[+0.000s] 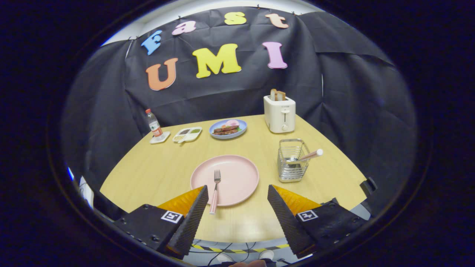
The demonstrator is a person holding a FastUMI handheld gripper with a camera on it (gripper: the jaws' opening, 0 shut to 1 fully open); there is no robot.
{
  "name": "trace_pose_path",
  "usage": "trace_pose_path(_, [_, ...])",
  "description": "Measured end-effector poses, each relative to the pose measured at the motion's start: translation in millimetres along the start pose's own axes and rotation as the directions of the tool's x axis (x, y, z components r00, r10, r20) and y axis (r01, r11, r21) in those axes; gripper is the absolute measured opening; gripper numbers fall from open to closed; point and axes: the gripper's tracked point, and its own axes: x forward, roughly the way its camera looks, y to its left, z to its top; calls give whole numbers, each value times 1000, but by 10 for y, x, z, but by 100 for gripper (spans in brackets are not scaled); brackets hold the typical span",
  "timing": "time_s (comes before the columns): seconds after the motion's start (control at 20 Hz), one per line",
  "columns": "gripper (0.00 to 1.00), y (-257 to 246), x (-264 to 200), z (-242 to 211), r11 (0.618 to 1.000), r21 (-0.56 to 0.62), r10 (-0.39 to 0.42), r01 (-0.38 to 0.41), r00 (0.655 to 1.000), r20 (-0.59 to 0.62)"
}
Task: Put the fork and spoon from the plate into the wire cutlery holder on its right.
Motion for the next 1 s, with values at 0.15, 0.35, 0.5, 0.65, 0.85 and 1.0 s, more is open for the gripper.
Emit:
trace_pose_path(0.15, [96, 248, 167, -271, 998, -52, 29, -28, 999, 18])
trace_pose_path(0.35, [95, 358, 422, -442, 994, -105, 34, -29, 998, 50])
trace_pose_path(0.5, [85, 346, 626, -461, 993, -118, 18, -8, 996, 85])
trace_pose_path(0.65, [72, 311, 752, -497, 992, -129, 6, 7, 995, 102])
trace_pose_path(0.85, [60, 267, 748, -546, 990, -135, -11, 27, 993, 117])
trace_pose_path(1.0, [51, 287, 710, -581, 985, -169, 0, 22, 991, 131])
